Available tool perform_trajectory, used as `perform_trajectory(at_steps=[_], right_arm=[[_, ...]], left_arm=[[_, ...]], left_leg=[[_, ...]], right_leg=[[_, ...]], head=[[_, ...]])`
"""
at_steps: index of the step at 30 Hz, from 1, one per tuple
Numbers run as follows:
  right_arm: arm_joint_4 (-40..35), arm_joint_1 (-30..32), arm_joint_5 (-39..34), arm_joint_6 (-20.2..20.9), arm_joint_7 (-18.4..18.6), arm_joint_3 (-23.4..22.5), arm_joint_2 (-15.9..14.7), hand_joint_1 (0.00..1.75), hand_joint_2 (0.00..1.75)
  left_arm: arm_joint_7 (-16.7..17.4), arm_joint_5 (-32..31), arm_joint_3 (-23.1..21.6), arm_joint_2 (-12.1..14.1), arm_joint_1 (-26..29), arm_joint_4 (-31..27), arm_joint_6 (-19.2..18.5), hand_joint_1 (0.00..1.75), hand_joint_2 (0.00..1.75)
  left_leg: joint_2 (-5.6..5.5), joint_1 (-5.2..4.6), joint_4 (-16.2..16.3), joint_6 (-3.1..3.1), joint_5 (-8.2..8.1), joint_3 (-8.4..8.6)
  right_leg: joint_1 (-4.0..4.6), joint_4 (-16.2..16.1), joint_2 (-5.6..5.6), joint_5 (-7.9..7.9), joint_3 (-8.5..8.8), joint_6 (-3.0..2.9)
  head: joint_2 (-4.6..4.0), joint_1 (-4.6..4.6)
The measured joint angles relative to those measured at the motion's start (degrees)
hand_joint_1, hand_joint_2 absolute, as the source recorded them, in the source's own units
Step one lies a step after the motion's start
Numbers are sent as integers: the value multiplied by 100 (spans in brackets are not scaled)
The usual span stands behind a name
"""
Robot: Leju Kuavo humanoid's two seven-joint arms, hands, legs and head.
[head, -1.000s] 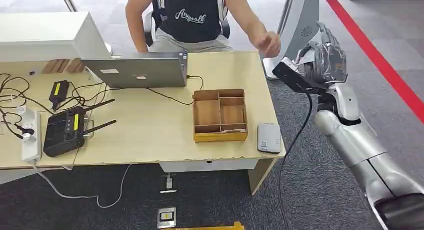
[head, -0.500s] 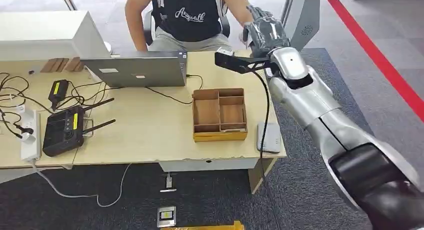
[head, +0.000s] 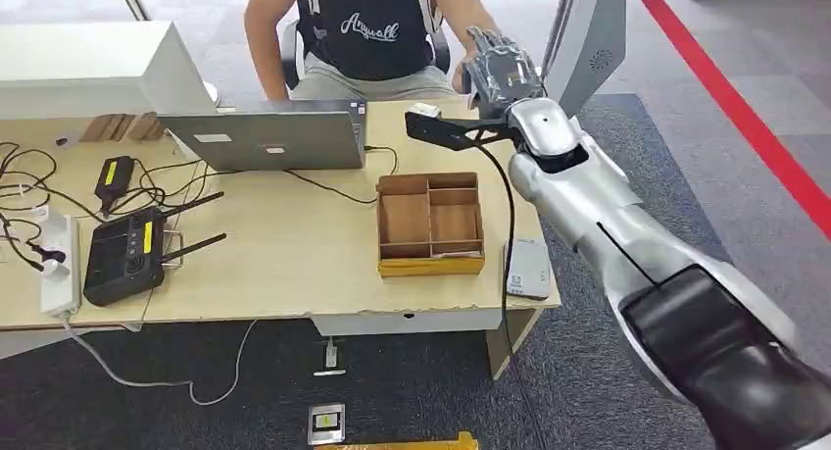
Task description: Pass the card to the sensor for recognition and then transmit it.
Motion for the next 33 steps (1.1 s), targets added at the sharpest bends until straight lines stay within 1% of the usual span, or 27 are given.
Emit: perform_trajectory(at_steps=[2,3,4,6,7,11,19,23,26,28,30,33], right_arm=[[66,0,-2,-11,0,24,20,175,175],[86,0,0,-15,0,31,33,155,175],[108,0,0,-15,0,37,37,2,175],[151,1,-2,-17,0,53,53,0,175],[191,4,2,-42,7,66,68,0,0],[276,14,57,-179,158,81,75,0,0],[284,14,65,-190,173,81,75,0,0],[361,17,129,-219,286,96,70,0,0],[420,20,138,-216,361,131,-22,0,0],[418,25,76,-262,334,129,-63,0,0],[400,47,-63,-428,260,112,-115,0,0],[385,69,-190,-571,199,57,-175,0,0]], left_arm=[[0,18,0,0,0,0,18,0,175],[-2,26,0,2,0,0,29,0,175],[-2,35,0,2,1,0,35,0,175],[-2,46,0,2,2,0,39,0,175],[-2,53,0,2,2,0,42,0,175],[-2,53,0,5,5,0,44,0,175],[-2,53,0,5,5,0,44,0,175],[-31,46,0,7,8,0,44,0,175],[-52,-33,0,9,13,0,46,0,175],[-52,-41,0,9,14,0,46,0,175],[-52,-39,0,9,16,0,48,0,175],[-52,-30,0,9,20,0,53,0,175]], left_leg=[[0,0,0,0,0,1],[0,0,0,0,0,0],[1,0,0,0,0,1],[3,0,0,0,0,2],[4,0,0,0,0,3],[3,0,0,0,1,3],[3,0,0,0,1,3],[9,0,1,0,1,5],[8,0,1,0,1,4],[8,0,1,0,1,4],[8,0,1,0,1,4],[9,-1,2,0,0,5]], right_leg=[[0,0,0,0,-1,0],[0,0,0,0,-1,0],[0,0,1,0,-1,0],[0,0,1,0,-1,0],[0,0,2,1,-1,-1],[0,0,2,1,-1,-2],[0,0,2,2,-1,-3],[0,-1,4,5,-1,-7],[0,-1,4,5,-3,-7],[0,-1,4,5,-3,-7],[0,-1,4,5,-3,-7],[0,-2,4,5,-3,-7]], head=[[0,0],[0,0],[0,2],[0,2],[0,0],[0,0],[0,0],[0,0],[0,0],[0,0],[0,0],[0,0]])
